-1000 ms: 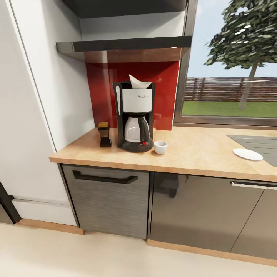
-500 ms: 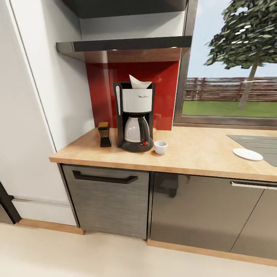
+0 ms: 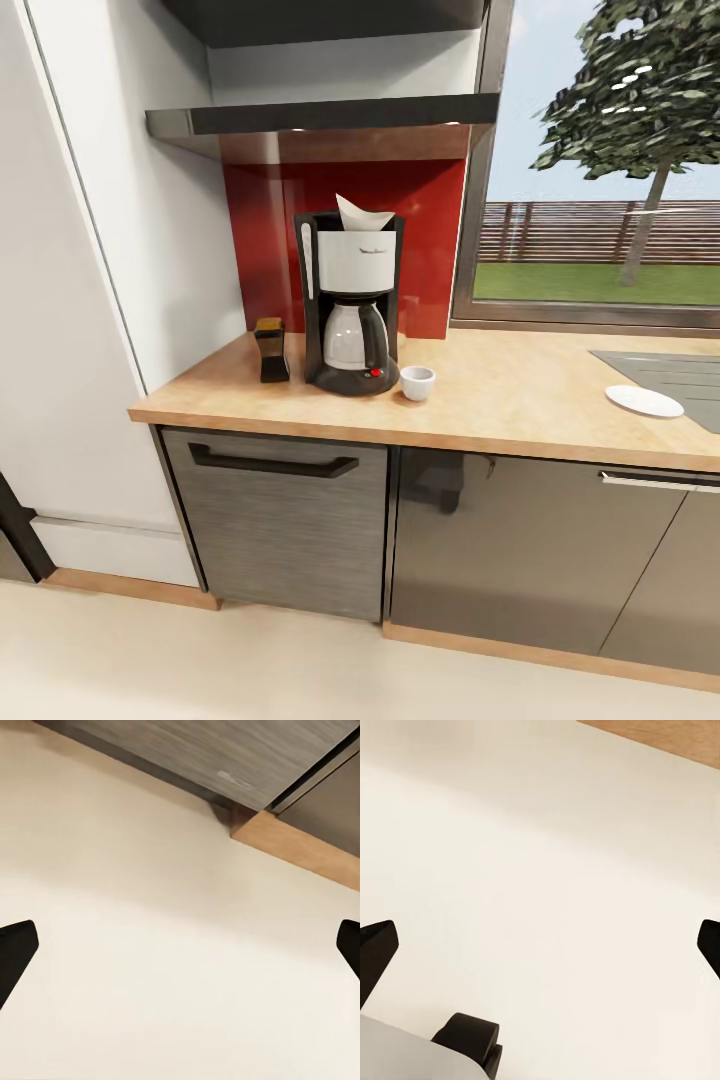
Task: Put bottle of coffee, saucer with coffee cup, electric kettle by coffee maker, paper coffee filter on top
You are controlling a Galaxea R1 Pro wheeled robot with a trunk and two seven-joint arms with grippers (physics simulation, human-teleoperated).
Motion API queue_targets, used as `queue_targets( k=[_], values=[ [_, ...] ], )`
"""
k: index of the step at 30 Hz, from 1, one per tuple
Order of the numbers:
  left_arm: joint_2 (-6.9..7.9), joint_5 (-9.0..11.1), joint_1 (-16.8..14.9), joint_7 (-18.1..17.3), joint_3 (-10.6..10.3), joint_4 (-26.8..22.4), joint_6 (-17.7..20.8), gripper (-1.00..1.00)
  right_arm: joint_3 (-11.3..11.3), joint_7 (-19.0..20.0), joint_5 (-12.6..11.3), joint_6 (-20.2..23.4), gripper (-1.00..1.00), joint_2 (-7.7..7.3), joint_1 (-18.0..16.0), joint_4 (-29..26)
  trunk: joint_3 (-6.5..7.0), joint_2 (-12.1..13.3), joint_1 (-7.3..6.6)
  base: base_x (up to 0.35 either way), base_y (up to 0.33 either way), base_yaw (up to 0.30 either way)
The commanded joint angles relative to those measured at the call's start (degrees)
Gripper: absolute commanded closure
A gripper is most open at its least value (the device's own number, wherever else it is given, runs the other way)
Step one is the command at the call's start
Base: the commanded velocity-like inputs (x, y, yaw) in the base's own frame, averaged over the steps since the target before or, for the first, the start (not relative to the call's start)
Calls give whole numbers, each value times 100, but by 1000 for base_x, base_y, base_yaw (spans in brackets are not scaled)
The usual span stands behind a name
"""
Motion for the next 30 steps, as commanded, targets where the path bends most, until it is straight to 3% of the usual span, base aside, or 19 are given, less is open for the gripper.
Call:
queue_targets(
  k=[1,10,18,30],
  values=[
    [1,53,-4,-17,-45,5,-18,-100,2,-5,31,-22,-100,-2,-3,3,-6,-3,-1,0,0,0],
    [16,53,-4,-7,10,5,-18,-100,2,-5,31,-22,-100,-2,-4,2,-6,-3,-1,0,0,0],
    [285,53,-4,-17,578,5,-21,-100,2,-12,31,-22,-100,-6,-4,2,-6,-3,-1,0,0,0],
    [343,53,-4,-12,675,5,-27,-100,2,-14,31,-22,-100,-11,-4,5,-6,-3,-1,0,0,-164]
  ],
)
